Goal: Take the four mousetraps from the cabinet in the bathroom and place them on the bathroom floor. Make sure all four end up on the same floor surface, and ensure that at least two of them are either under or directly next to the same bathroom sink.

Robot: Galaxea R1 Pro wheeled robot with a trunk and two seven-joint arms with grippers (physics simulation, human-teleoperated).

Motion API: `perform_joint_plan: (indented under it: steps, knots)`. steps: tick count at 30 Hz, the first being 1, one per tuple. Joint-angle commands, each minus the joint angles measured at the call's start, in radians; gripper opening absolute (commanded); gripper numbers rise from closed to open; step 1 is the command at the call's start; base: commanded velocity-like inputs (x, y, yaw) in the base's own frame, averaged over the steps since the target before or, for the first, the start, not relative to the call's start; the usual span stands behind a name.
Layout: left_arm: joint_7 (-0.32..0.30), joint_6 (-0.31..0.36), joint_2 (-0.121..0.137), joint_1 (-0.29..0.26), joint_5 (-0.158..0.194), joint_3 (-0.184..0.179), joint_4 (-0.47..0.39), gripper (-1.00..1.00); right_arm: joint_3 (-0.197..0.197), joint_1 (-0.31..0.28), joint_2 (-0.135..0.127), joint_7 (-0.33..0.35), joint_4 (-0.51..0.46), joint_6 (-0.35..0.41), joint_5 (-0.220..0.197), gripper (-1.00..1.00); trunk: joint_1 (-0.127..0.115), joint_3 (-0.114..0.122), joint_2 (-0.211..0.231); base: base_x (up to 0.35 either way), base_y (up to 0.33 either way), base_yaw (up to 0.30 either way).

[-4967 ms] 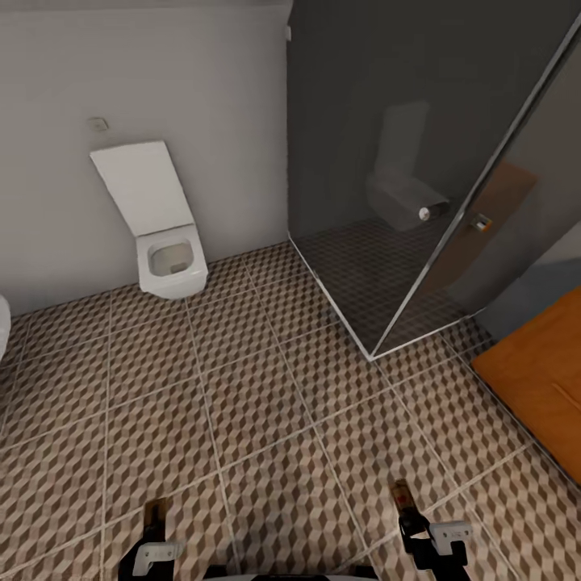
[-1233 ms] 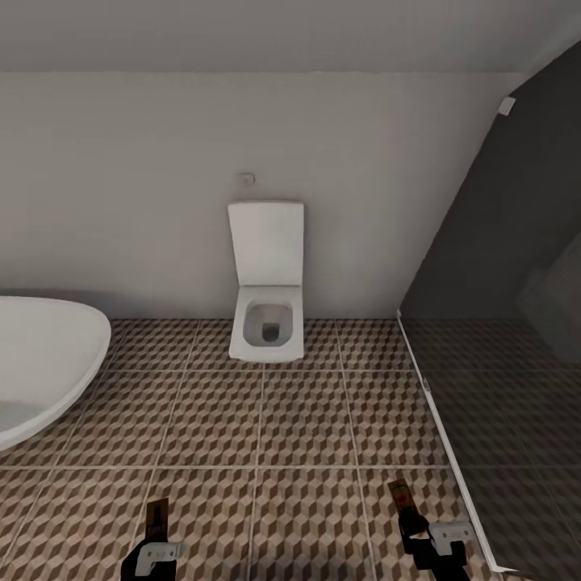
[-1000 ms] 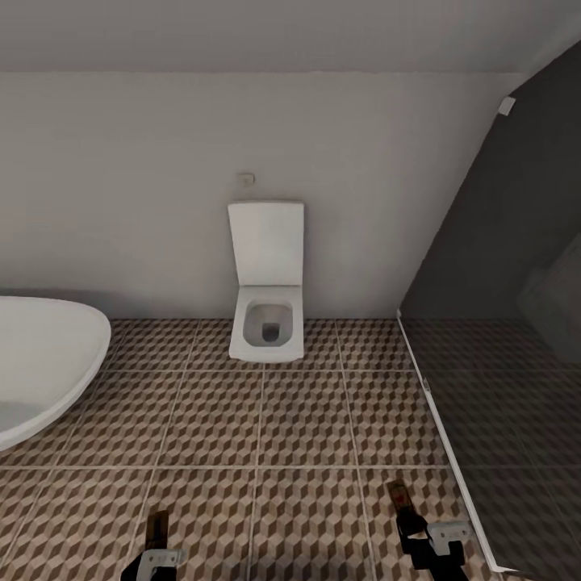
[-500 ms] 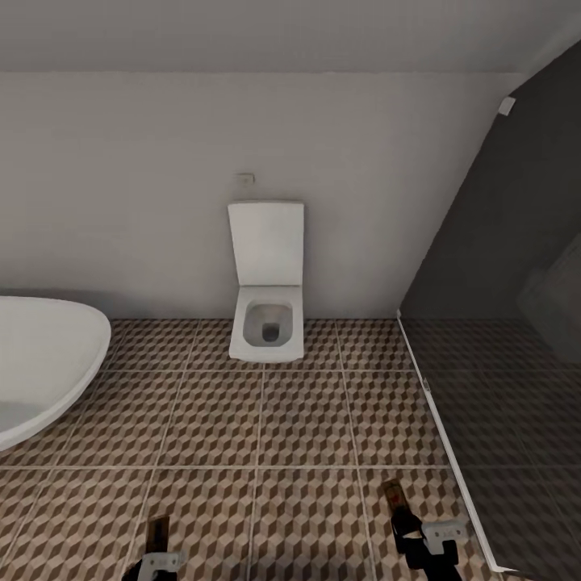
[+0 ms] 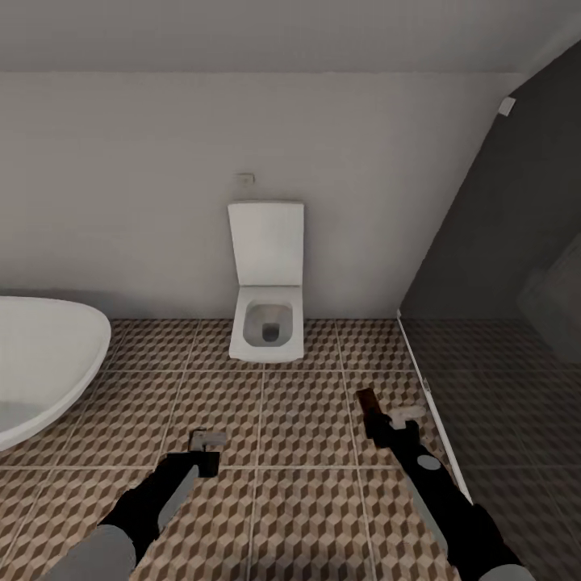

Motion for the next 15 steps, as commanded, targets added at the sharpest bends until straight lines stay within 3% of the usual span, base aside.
perform_joint_plan:
  steps: [1, 4, 5, 8, 11, 15]
  knots:
    - [0.024, 0.051, 0.002, -0.054, 0.011, 0.021, -0.027, -1.0, 0.004, -0.018, -0.001, -0.033, -0.075, 0.078, -0.003, -1.0, 0.0, -0.002, -0.002, 0.0, 0.0, 0.0]
    - [0.046, 0.177, 0.002, -0.202, 0.011, 0.128, -0.061, -1.0, 0.004, -0.094, 0.016, -0.116, -0.23, 0.233, 0.013, -1.0, 0.0, -0.002, -0.002, 0.0, 0.0, 0.0]
    - [0.048, 0.194, 0.002, -0.228, 0.011, 0.142, -0.069, -1.0, 0.004, -0.113, 0.029, -0.128, -0.25, 0.249, 0.014, -1.0, 0.0, -0.002, -0.002, 0.0, 0.0, 0.0]
    - [0.05, 0.212, 0.002, -0.259, 0.009, 0.158, -0.082, -1.0, 0.005, -0.137, 0.059, -0.141, -0.272, 0.267, 0.016, -1.0, 0.0, -0.002, -0.002, 0.0, 0.0, 0.0]
    - [0.045, 0.21, 0.007, -0.269, 0.009, 0.162, -0.08, -1.0, 0.007, -0.145, 0.07, -0.141, -0.263, 0.263, 0.015, -1.0, 0.0, -0.002, -0.002, 0.0, 0.0, 0.0]
    - [0.04, 0.141, 0.014, -0.274, 0.009, 0.155, -0.078, -1.0, 0.008, -0.148, 0.077, -0.105, -0.165, 0.211, 0.011, -1.0, 0.0, -0.002, -0.002, 0.0, 0.0, 0.0]
